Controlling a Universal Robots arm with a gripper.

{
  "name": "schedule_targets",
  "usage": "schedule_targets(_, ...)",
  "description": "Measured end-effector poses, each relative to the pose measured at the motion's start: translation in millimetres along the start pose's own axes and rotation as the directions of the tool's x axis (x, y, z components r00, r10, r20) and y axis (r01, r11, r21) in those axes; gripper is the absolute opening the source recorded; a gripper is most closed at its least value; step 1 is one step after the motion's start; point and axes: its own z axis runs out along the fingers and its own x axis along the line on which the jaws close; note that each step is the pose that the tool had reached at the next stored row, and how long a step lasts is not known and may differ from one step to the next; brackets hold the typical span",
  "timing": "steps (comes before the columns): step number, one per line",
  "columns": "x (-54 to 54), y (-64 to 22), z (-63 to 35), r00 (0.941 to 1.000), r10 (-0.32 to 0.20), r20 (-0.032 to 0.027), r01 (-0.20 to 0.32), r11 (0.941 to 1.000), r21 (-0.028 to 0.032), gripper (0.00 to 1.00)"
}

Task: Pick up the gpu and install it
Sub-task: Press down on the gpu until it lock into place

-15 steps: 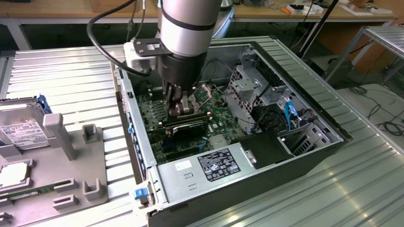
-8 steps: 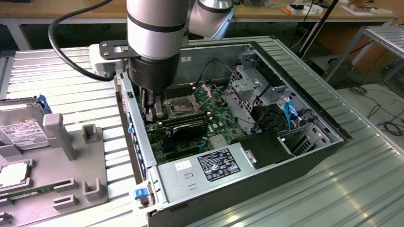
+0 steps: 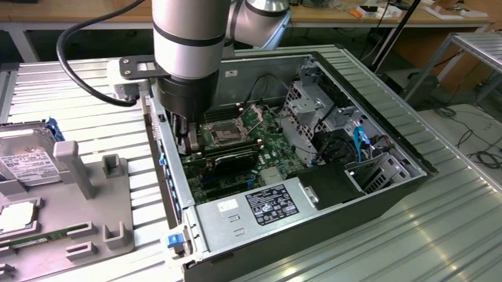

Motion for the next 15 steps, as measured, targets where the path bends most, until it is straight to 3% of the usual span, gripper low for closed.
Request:
schedule_targets(7,0.2,0.2,7.5,1.0000,0.001,0.0001,-0.001,1.0000,0.0025,0.11)
schedule_targets(13,0.1,0.2,5.9,1.0000,0.002,0.0013,-0.002,1.0000,0.0028,0.11)
schedule_targets(15,-0.3,0.5,0.8,1.0000,0.003,0.0028,-0.003,1.0000,0.0023,0.11)
